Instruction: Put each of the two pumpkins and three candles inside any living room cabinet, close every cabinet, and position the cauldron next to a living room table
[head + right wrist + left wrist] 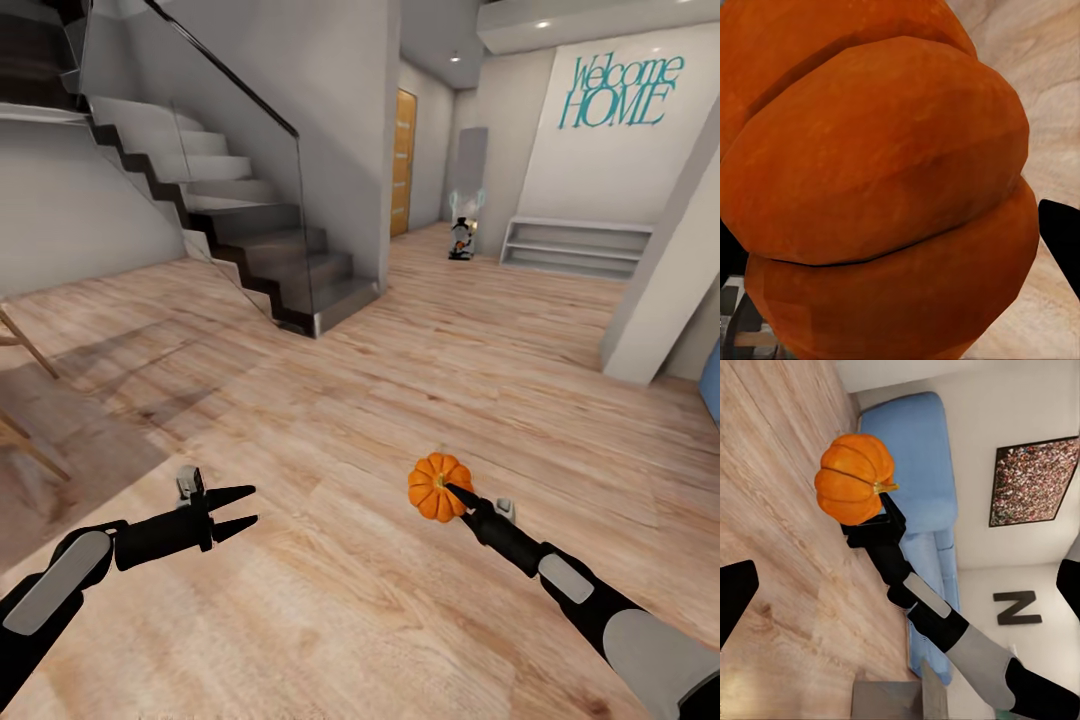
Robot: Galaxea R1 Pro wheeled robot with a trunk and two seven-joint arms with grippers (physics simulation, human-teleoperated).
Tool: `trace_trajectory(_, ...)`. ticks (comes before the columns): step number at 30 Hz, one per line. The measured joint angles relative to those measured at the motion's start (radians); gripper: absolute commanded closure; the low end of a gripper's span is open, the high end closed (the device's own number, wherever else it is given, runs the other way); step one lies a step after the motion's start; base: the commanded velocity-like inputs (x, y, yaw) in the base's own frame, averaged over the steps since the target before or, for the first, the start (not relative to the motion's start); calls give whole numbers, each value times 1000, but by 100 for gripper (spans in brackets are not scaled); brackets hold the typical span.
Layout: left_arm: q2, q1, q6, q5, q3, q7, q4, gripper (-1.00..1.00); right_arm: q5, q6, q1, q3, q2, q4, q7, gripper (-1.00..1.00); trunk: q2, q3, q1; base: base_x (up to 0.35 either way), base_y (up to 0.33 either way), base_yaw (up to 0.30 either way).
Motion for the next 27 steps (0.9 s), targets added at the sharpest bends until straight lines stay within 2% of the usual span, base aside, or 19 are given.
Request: trace_trajectory(27, -1, 1, 0, 1, 0, 0, 0, -100, 1, -1, 0, 1, -1, 0, 1, 100, 0, 11, 0, -1, 0, 279)
